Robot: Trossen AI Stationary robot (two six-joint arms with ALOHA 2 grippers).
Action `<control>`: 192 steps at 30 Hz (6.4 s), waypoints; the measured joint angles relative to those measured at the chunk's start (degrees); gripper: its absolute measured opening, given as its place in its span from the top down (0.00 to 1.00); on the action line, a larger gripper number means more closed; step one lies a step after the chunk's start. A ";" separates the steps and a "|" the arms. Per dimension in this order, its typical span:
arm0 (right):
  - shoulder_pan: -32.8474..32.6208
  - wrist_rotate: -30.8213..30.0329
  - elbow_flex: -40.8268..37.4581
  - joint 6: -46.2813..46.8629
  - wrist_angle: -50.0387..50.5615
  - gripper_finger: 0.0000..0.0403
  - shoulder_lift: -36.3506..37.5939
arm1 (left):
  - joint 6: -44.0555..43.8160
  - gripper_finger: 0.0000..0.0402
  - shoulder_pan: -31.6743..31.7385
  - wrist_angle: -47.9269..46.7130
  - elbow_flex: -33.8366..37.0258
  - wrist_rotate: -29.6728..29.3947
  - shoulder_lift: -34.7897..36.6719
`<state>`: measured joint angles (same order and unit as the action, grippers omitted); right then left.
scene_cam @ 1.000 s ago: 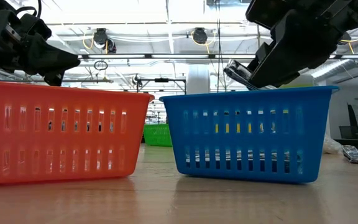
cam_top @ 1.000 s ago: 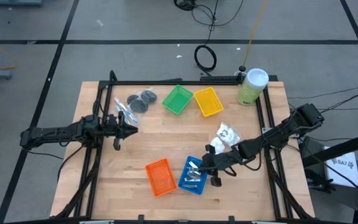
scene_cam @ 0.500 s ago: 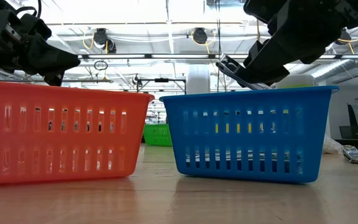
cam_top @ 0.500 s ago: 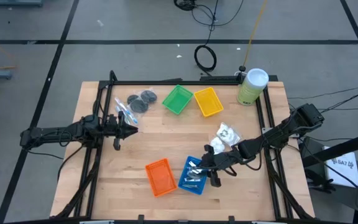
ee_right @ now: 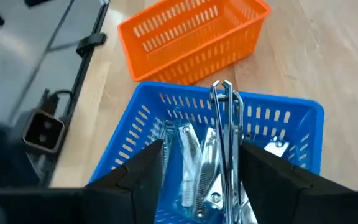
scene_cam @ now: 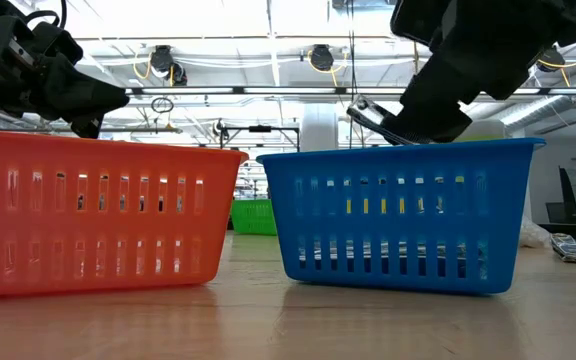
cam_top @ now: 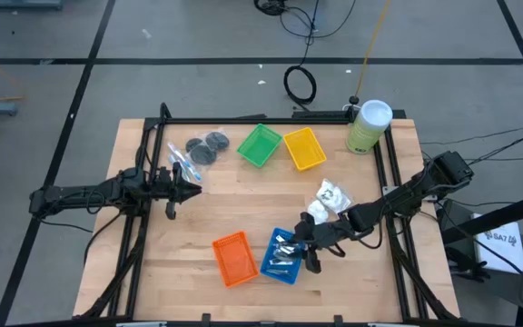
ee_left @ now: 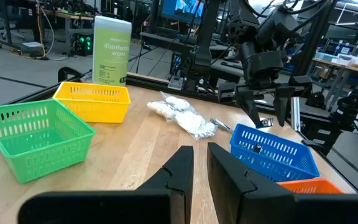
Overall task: Pick & Place Travel size toiletries
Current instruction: Put the silver nail cutter into the blue bin, then put the white cotton pack into the yellow bin
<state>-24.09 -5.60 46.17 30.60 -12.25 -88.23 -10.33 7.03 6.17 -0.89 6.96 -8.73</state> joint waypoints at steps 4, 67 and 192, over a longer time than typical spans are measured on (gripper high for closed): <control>-0.40 5.75 0.00 -5.38 -1.29 0.52 0.00 | 0.01 0.89 0.00 0.00 0.00 0.00 0.00; -7.88 0.86 -17.68 9.30 27.30 0.65 12.57 | 0.02 0.89 0.00 0.00 0.00 0.00 0.02; -4.38 -10.32 12.04 -12.00 30.00 0.73 1.56 | 0.02 0.89 0.00 -0.03 0.00 0.00 0.01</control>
<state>-28.47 -15.92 58.22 18.60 17.75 -86.67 -10.31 7.03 6.15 -0.89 6.96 -8.72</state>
